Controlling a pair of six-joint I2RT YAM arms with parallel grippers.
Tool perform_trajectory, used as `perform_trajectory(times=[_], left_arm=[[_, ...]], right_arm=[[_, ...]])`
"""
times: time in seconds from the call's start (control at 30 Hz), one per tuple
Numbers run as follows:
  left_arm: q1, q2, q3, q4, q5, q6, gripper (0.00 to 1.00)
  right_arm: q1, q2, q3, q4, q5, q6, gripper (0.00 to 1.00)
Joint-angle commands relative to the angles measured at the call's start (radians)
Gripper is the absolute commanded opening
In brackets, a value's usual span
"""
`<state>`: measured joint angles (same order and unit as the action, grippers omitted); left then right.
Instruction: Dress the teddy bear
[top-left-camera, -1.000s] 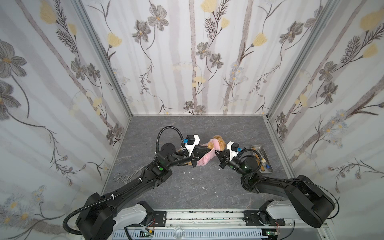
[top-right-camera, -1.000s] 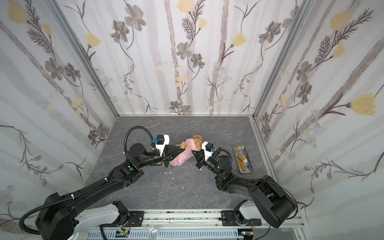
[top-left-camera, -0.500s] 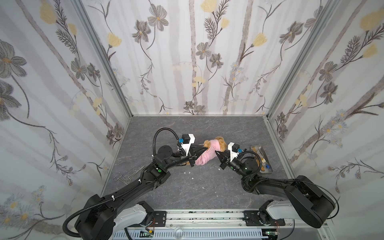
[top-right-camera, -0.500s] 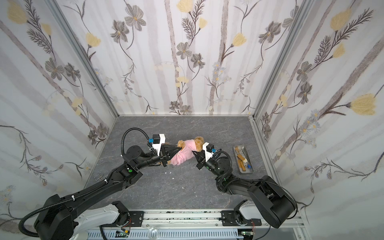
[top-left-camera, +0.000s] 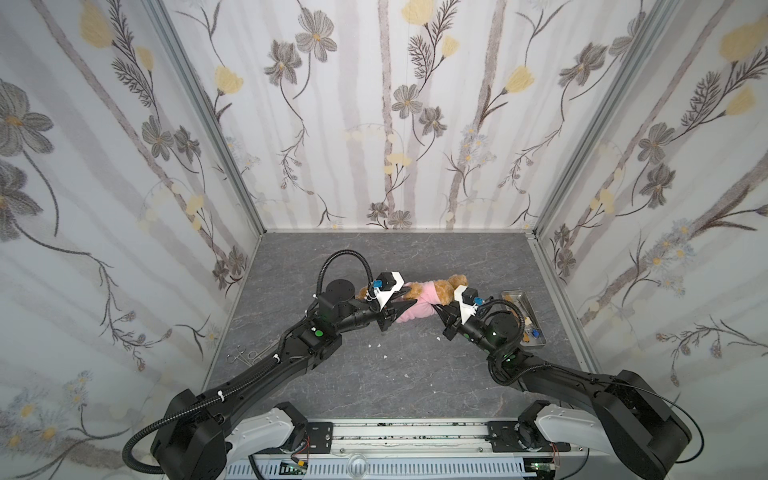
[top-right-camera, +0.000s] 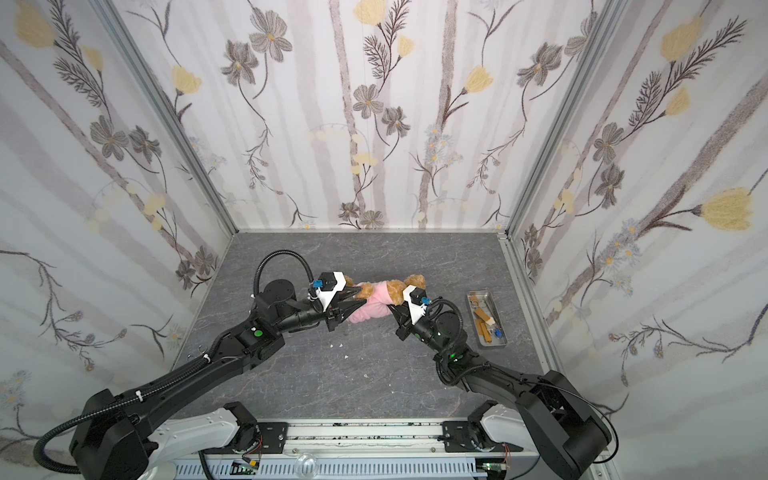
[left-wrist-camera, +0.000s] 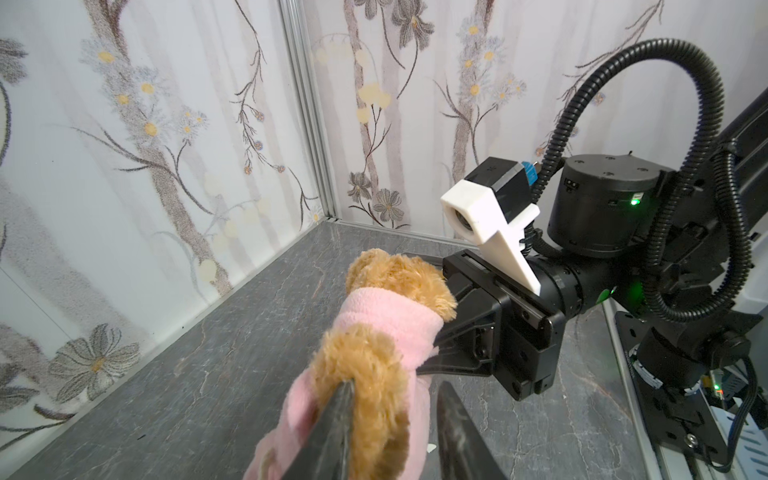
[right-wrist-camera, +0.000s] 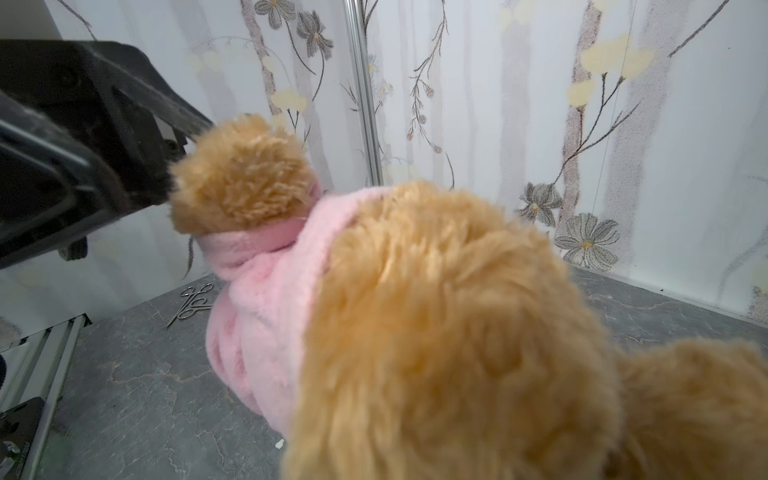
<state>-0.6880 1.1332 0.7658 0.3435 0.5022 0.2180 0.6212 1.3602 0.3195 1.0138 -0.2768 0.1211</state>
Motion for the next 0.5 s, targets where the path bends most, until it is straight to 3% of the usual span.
perform_trajectory(times=[0.0,0.3,0.47], left_arm=[[-0.002,0.007,0.031,-0.08,-0.039,0.091,0.4],[-0.002,0.054,0.093,-0.145,-0.109,0.13,0.5],[-0.006,0.092,0.122,-0.152,-0.088,0.1,0.48]], right_arm=[[0.002,0.0,0.014,-0.001,-0.023,-0.024,0.0],[0.009,0.01,0.011,-0.013,-0.019,-0.032,0.0],[0.011,0.016,0.012,-0.017,-0.015,-0.038,0.0]])
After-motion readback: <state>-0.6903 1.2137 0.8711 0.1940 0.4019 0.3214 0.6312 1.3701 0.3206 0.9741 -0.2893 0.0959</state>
